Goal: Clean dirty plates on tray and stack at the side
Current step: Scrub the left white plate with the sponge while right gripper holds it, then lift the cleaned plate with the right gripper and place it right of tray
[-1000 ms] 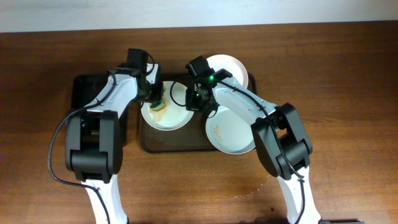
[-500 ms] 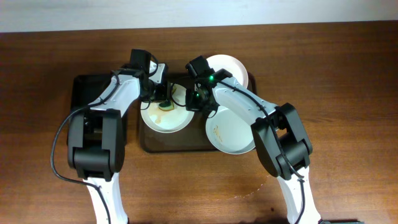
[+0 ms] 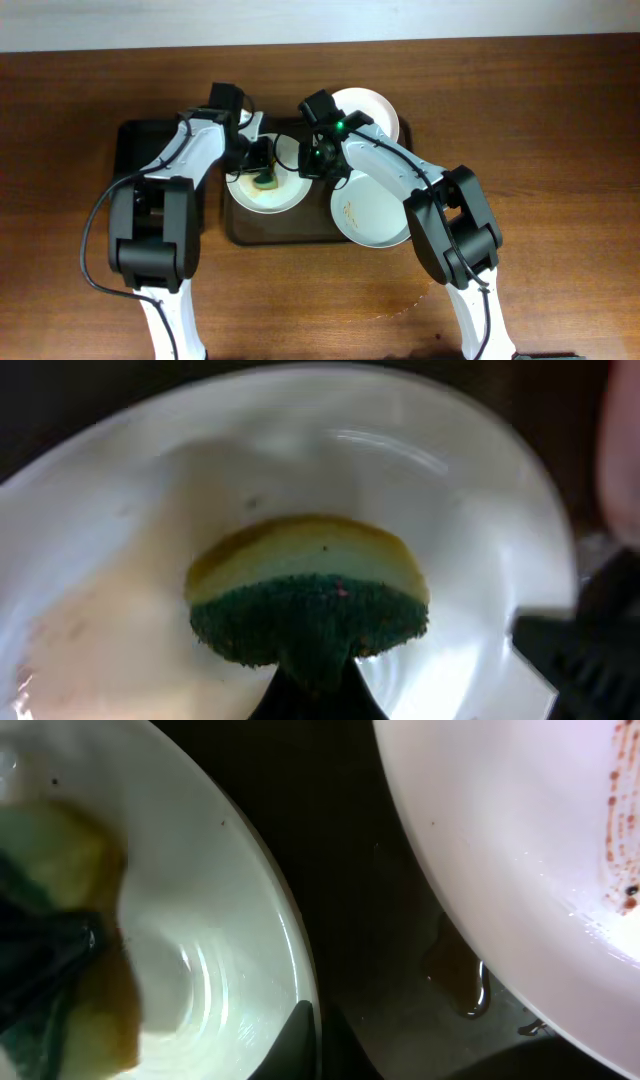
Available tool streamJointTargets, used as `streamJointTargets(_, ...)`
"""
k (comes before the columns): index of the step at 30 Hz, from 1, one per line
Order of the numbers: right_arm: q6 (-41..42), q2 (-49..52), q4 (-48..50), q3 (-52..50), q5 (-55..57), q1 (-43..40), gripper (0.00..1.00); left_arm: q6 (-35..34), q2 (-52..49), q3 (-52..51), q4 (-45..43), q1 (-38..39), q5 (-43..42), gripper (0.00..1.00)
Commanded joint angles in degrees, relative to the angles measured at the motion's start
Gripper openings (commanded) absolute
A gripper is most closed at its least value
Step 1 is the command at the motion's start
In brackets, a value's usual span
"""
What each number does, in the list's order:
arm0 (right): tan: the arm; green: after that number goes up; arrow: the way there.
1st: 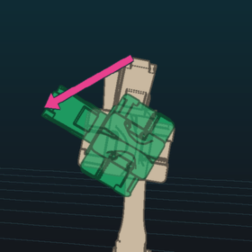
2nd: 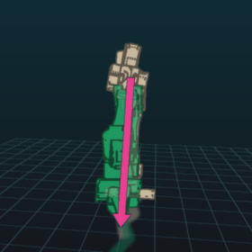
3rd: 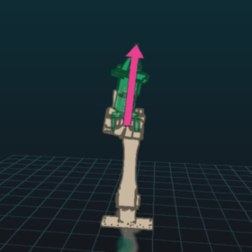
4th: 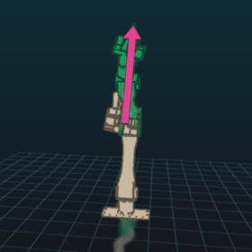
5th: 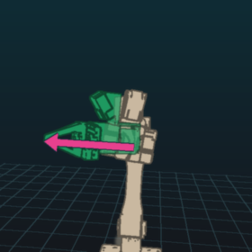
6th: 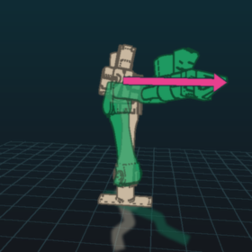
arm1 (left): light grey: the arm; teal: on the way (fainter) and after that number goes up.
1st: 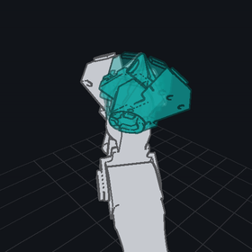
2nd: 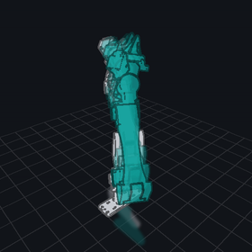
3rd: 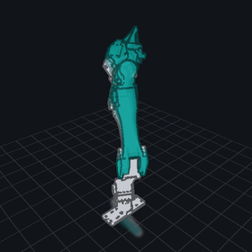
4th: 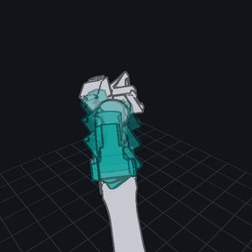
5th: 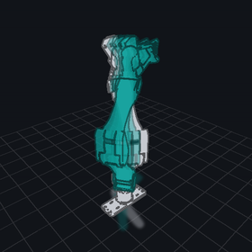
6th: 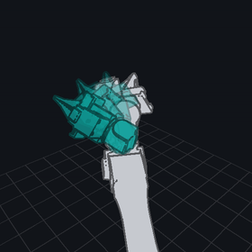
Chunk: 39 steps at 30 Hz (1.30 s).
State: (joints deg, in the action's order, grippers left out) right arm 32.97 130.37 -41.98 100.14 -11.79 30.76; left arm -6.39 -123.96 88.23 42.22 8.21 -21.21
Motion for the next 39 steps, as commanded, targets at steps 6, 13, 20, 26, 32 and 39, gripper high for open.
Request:
streamJointTargets(6,-0.17,0.72,0.17,0.7,-0.24,-0.15,0.04,-1.77,-2.08,-1.03,-3.23,0.26,18.51,0.01)
streamJointTargets(13,-0.15,0.72,0.13,0.7,-0.57,-0.15,0.04,0.87,-2.08,-1.03,15.87,0.26,11.21,0.01)
streamJointTargets(20,-0.15,0.72,0.15,0.7,-0.7,-0.15,0.05,6.03,-2.08,-1.03,-4.74,0.26,-0.35,0.01)
streamJointTargets(26,0.09,1.18,-0.46,0.13,-0.7,0.68,0.05,2.36,-0.68,10.47,4.55,-1.68,11.63,0.01)
streamJointTargets(32,0.11,1.27,-0.61,-0.74,-1.11,1.14,0.39,2.58,0.04,26.43,20.7,-8.22,11.98,0.01)
streamJointTargets(39,-0.24,0.94,0.17,-0.72,-3.45,1.03,0.04,3.26,0.0,26.27,21.55,-9.03,11.04,0.01)
